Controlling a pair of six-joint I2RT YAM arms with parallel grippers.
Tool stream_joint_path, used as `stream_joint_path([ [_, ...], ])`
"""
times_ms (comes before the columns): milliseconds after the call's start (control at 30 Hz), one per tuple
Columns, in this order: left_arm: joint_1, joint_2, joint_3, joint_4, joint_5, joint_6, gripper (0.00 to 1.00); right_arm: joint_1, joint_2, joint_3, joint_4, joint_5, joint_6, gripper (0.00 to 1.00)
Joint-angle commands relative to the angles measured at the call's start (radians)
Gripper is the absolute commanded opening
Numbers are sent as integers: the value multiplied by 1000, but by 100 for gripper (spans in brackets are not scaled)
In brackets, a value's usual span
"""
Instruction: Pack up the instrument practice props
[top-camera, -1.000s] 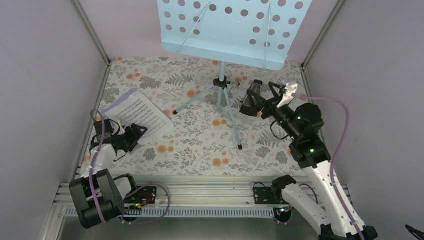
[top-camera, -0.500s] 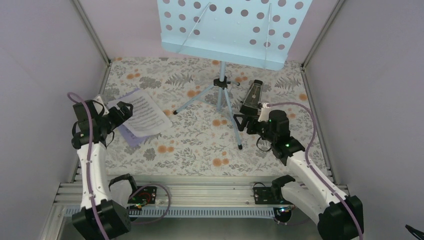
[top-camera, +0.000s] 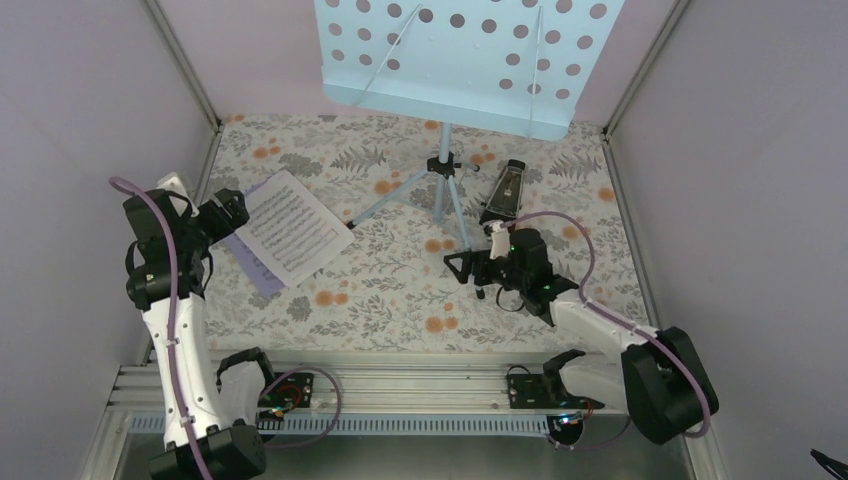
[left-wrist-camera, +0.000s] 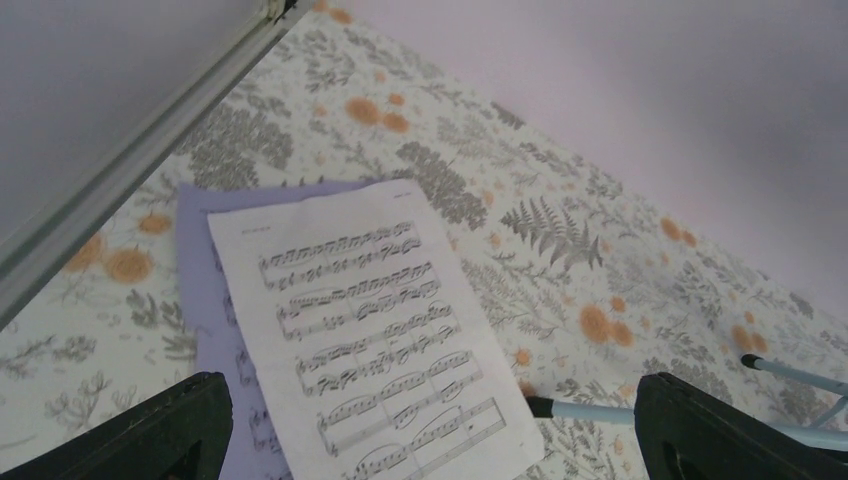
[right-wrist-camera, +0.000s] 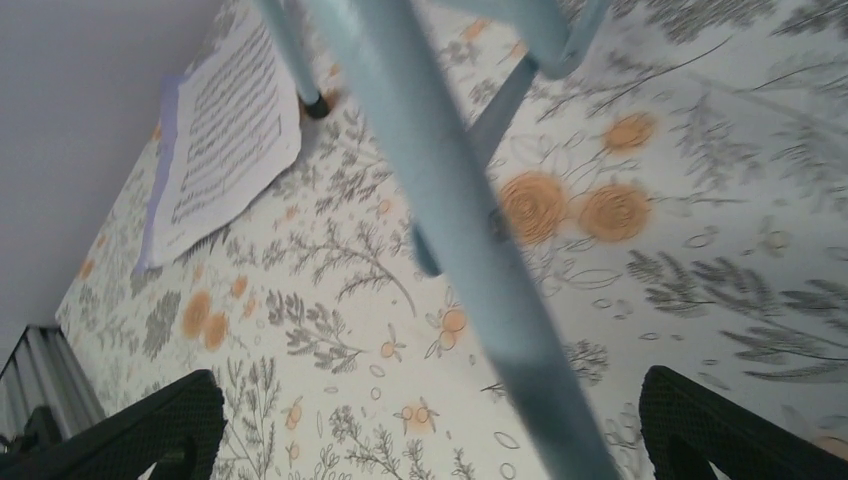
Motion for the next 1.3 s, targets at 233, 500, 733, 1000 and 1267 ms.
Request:
stream_joint_path([
  [233,-47,66,48,103,69,52,100,243,85,-37,195,28,30,94],
  [500,-194,65,10,162,57,49,98,468,145,-44,296,138,131,93],
  [733,-441,58,-91,285,68,-23,94,622,251,57,329,197,161,94],
  [1000,-698,102,-157,435,103,-39,93,580,-48,41,43,357,162,100],
  [1267,-902,238,-91,503,164,41,91,204,-236,96,-64,91,265,100],
])
